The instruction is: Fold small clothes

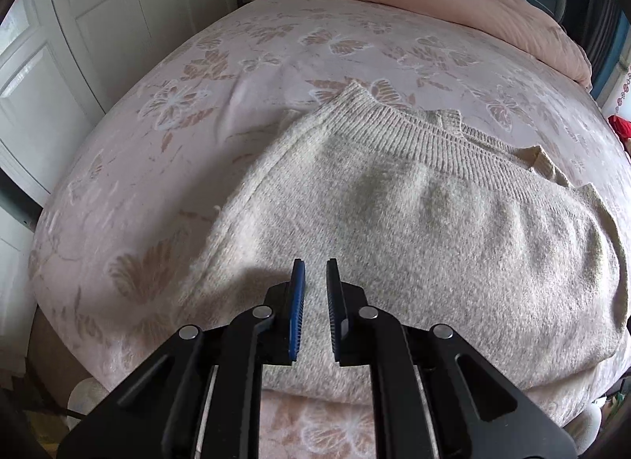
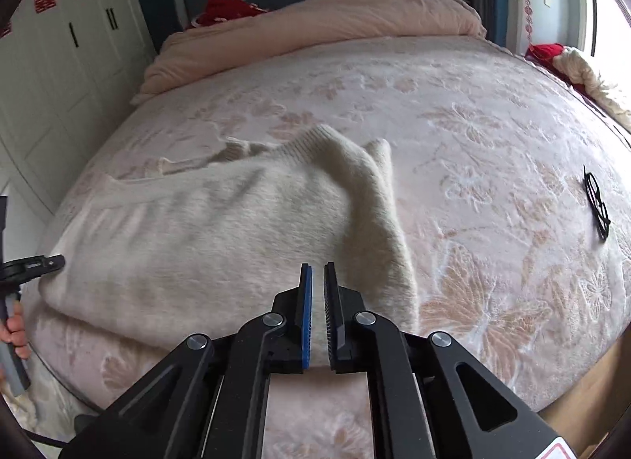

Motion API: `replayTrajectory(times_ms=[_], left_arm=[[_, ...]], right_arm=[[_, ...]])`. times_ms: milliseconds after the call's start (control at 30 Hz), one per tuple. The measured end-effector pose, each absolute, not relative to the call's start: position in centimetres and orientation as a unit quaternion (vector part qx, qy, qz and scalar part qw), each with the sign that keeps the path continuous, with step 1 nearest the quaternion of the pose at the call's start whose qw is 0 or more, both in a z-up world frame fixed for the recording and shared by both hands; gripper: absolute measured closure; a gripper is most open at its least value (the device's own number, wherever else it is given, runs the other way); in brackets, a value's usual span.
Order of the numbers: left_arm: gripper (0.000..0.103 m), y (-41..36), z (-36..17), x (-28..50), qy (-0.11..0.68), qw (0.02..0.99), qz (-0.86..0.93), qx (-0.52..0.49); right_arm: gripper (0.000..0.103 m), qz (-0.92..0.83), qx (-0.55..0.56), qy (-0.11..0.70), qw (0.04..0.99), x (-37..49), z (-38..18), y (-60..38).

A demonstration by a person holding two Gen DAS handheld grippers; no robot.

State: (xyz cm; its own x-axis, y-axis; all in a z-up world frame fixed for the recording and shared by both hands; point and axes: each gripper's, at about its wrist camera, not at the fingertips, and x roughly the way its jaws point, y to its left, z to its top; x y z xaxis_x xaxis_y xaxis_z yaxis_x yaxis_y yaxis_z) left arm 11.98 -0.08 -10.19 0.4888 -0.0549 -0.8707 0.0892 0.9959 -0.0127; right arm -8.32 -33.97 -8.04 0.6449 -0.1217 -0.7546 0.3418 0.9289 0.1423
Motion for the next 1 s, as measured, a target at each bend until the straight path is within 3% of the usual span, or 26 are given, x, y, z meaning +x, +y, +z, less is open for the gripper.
replayTrajectory(times_ms=[133,400,433,533,800,833,1000], left_arm=[[0.082,1.5,-10.4,11.4,0.509,0.860,-0.035,-0.009],[0.079,1.6,-12.0,11.7,0.506,0.862,-0.015,0.008],[0.079,1.6,-12.2,11.9,0.506,0.863,-0.013,0.012],[0.079,1.9,-12.7,12.5,0.508,0.861,-0.008,0.015],[0.070,2.4,-13.4,13.2,0.507,0.861,-0.005,0.019],[0.072,2.3,-12.7,13.1,0.507,0.862,-0.005,0.010],[0.066,-2.3,-9.5,13.3,0.478,0.876,-0.061,0.009]], right_arm=[[0.095,-0.057,0.117,0.388,0.913,-7.9,-6.8,-28.9],[0.094,0.094,0.120,0.431,0.889,-0.7,-11.4,-17.9],[0.100,0.089,0.113,0.445,0.884,0.1,-12.5,-17.5],[0.103,0.061,0.099,0.454,0.883,-0.1,-13.6,-20.5],[0.103,-0.169,0.182,0.437,0.865,-9.0,-11.3,-39.4],[0.097,-0.168,0.180,0.426,0.871,-9.1,-10.5,-39.3],[0.096,-0.049,0.139,0.414,0.898,-2.4,-8.9,-32.2]])
